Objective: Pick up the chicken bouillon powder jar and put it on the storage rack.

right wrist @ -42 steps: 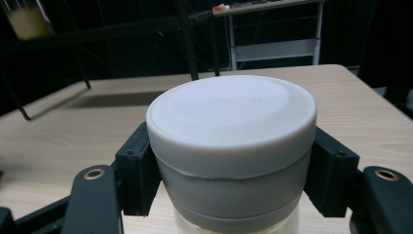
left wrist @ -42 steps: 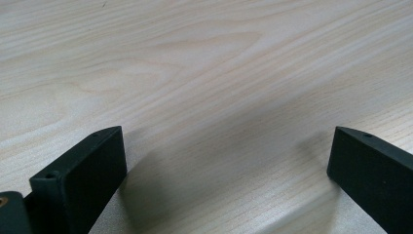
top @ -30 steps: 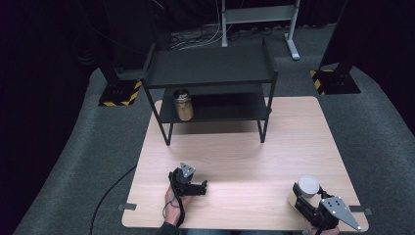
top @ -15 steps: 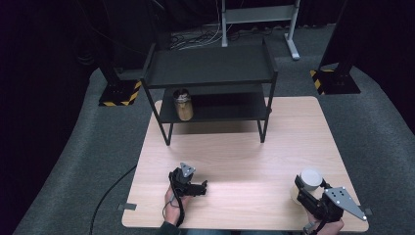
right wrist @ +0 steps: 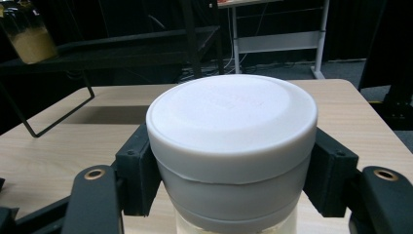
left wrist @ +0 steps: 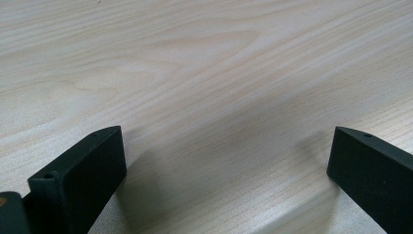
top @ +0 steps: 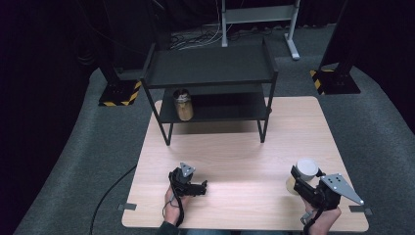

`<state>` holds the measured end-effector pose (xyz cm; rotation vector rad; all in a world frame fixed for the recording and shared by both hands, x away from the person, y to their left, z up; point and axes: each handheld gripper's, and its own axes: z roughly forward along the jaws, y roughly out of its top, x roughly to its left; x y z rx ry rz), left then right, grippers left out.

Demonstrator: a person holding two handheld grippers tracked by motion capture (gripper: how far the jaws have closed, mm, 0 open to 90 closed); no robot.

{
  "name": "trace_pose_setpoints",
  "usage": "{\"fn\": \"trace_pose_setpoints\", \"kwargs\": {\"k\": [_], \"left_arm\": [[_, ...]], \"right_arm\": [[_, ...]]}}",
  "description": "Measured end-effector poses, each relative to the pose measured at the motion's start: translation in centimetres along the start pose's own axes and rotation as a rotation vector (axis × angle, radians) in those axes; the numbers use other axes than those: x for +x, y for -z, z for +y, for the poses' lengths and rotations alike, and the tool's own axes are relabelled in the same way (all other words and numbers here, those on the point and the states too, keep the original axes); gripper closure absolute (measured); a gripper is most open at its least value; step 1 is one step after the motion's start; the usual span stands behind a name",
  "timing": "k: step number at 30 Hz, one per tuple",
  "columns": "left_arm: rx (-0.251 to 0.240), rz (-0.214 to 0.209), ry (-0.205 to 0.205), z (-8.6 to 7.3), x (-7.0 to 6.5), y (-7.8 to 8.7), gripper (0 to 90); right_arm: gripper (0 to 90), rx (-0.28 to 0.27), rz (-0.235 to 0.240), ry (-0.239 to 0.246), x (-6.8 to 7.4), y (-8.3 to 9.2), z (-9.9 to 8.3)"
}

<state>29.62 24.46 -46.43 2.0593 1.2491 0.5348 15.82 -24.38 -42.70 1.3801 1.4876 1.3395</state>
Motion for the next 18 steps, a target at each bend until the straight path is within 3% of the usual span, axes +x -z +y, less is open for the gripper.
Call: {"fn": "trace_pose_setpoints", "kwargs": {"k": [10, 18], "left_arm": [[0.000, 0.000, -0.001, 0.0, 0.0, 0.0, 0.1], [0.000, 0.000, 0.000, 0.0, 0.0, 0.0, 0.0]], "right_arm": [[32.4, 0.003, 0.025, 0.040, 0.5, -2.0, 2.1], [32.4, -0.004, 0.044, 0.042, 0.6, -3.4, 3.8]]}}
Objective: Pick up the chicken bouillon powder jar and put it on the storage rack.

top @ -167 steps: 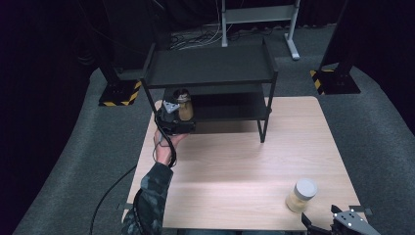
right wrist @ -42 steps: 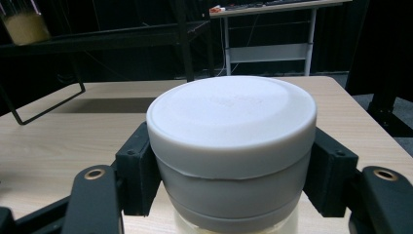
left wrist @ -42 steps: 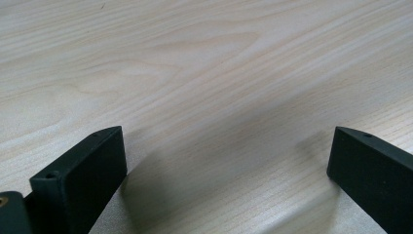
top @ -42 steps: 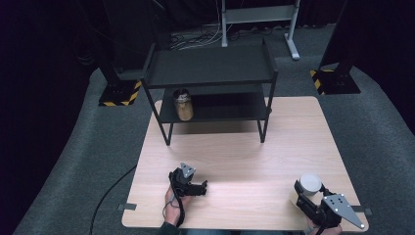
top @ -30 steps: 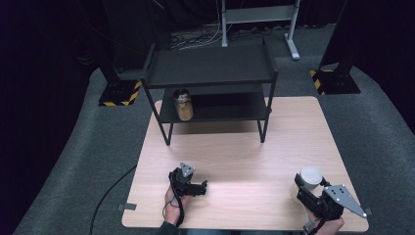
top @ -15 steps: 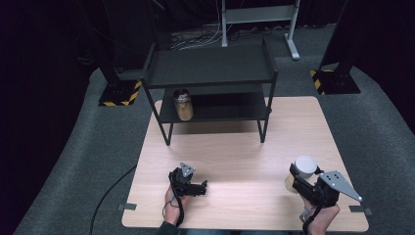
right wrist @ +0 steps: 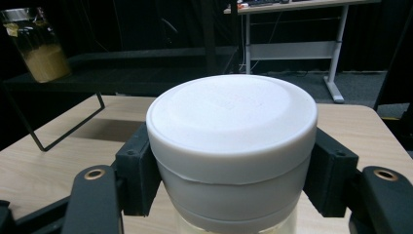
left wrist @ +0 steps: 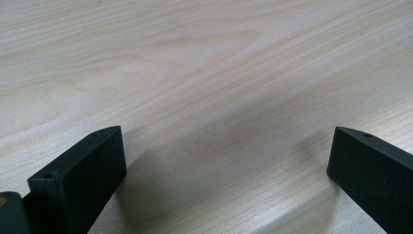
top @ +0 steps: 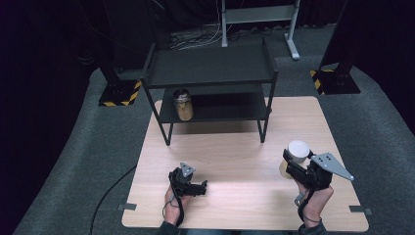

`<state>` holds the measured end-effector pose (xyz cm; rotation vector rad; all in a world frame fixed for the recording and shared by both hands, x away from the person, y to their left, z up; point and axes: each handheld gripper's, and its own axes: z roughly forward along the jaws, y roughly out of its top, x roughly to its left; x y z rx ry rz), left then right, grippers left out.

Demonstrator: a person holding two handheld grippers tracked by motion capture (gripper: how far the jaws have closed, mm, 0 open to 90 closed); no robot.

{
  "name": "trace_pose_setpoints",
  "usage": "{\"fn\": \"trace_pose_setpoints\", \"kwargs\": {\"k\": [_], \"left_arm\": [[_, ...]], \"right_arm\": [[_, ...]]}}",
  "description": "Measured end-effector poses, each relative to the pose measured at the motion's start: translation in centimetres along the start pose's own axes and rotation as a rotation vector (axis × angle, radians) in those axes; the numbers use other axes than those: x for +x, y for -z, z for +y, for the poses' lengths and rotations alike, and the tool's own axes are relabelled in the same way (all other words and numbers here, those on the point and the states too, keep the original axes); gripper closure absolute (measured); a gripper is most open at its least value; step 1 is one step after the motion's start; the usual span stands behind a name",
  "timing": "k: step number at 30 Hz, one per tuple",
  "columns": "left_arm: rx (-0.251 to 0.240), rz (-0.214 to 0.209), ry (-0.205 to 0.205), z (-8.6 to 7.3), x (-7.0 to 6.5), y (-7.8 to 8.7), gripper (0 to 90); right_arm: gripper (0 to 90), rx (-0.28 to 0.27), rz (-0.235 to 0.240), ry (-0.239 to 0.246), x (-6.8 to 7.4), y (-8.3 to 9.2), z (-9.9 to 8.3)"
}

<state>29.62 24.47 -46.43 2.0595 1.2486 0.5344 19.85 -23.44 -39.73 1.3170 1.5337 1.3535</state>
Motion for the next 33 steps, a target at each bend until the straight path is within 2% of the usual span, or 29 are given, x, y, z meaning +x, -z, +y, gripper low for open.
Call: {"fn": "trace_pose_setpoints", "kwargs": {"k": [23, 33], "left_arm": [[-0.002, -0.002, 0.002, 0.0, 0.0, 0.0, 0.1], [-0.002, -0.002, 0.003, 0.0, 0.1, 0.0, 0.3]], "right_arm": [[32.4, -0.035, 0.024, 0.051, 0.4, -2.6, 4.7], [32.4, -0.031, 0.025, 0.067, 0.7, -4.0, 6.3]]}}
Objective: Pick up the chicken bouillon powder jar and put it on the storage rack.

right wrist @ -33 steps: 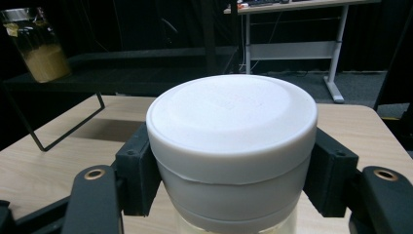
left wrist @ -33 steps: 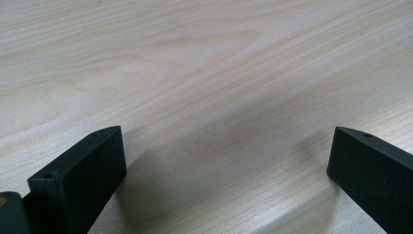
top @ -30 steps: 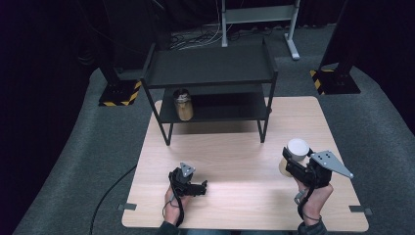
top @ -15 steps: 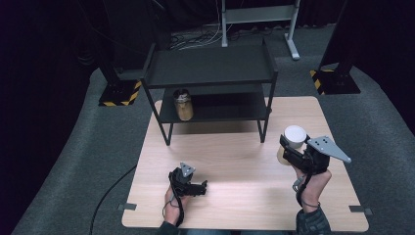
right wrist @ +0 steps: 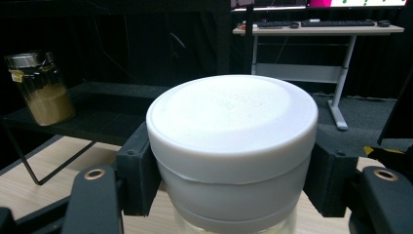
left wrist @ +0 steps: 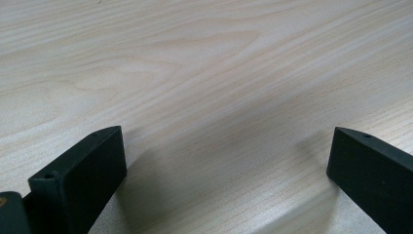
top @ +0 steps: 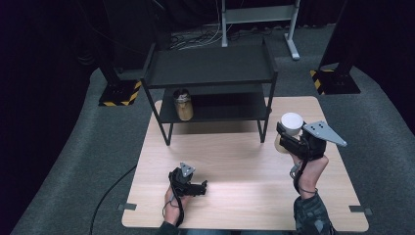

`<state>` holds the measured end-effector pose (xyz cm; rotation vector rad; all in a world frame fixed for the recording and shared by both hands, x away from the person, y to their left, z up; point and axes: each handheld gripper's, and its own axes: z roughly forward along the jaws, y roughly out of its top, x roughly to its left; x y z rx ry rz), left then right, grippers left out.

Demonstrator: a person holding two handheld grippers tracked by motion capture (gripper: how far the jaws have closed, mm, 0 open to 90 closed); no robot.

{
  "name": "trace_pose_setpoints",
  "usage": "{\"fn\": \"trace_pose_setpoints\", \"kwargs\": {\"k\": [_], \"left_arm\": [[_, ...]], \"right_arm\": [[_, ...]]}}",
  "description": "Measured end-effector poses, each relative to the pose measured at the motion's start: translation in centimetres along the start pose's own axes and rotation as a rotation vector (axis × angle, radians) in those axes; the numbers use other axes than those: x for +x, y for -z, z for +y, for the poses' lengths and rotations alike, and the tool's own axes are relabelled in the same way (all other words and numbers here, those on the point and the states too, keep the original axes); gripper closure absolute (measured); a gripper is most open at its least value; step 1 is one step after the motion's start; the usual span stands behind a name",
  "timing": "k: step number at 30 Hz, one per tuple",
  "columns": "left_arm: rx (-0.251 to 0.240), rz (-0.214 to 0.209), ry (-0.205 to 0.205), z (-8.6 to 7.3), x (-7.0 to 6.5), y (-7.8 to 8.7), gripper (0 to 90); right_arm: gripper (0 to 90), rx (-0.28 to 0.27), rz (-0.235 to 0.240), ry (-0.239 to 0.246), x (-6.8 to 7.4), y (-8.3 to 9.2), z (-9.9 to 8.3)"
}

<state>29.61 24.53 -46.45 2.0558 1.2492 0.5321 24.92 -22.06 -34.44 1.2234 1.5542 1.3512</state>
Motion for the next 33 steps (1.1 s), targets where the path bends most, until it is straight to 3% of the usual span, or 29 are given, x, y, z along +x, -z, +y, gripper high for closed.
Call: {"fn": "trace_pose_setpoints", "kwargs": {"k": [33], "left_arm": [[-0.002, -0.003, -0.003, 0.0, 0.0, 0.0, 0.2]], "right_arm": [[32.3, 0.020, 0.068, 0.016, 2.3, -6.0, 2.5]]}}
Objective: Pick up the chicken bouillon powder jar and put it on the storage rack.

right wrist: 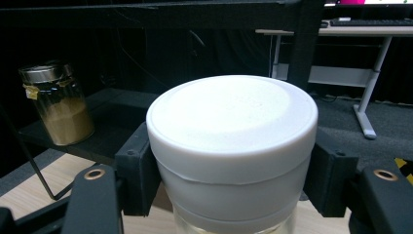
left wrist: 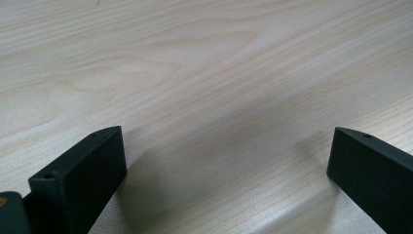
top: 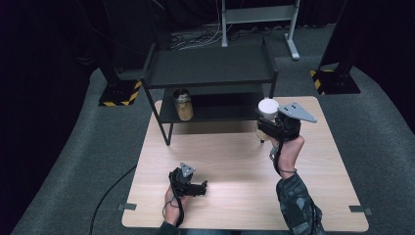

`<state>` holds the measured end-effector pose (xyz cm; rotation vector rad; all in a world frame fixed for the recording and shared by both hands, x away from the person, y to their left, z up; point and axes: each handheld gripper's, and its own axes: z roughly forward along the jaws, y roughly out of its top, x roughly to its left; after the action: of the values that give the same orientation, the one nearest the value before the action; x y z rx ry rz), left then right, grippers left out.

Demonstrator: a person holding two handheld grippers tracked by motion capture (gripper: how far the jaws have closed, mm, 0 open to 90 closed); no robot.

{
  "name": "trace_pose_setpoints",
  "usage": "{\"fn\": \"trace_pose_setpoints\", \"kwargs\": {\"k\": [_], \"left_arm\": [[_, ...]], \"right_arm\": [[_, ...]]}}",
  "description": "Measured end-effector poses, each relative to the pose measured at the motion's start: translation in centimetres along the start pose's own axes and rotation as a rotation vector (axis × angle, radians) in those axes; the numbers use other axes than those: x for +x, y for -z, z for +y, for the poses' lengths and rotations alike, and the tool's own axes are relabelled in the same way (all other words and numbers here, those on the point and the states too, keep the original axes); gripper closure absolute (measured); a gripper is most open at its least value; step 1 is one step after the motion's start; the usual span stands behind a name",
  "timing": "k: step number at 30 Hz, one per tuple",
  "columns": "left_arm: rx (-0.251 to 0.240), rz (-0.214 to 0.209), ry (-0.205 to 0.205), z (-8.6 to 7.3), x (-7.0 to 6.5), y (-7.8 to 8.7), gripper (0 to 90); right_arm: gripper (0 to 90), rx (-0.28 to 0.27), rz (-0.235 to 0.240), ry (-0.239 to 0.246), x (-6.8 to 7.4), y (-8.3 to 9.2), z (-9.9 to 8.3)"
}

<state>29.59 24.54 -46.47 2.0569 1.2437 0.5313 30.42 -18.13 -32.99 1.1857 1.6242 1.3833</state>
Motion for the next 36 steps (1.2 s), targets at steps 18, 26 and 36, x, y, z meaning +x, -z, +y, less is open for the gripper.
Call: {"fn": "trace_pose_setpoints", "kwargs": {"k": [18, 26, 36], "left_arm": [[-0.004, -0.004, -0.009, -0.1, 0.0, 0.1, 0.5], [-0.006, -0.007, -0.014, -0.1, 0.0, 0.1, 0.5], [-0.011, -0.007, -0.023, -0.3, -0.1, 0.2, 0.5]], "right_arm": [[32.4, 0.008, -0.003, -0.003, 0.7, -3.6, 0.9], [32.4, 0.007, 0.003, 0.011, 1.0, -5.4, 1.1], [32.4, 0.020, -0.014, 0.014, 1.2, -7.4, 1.7]]}}
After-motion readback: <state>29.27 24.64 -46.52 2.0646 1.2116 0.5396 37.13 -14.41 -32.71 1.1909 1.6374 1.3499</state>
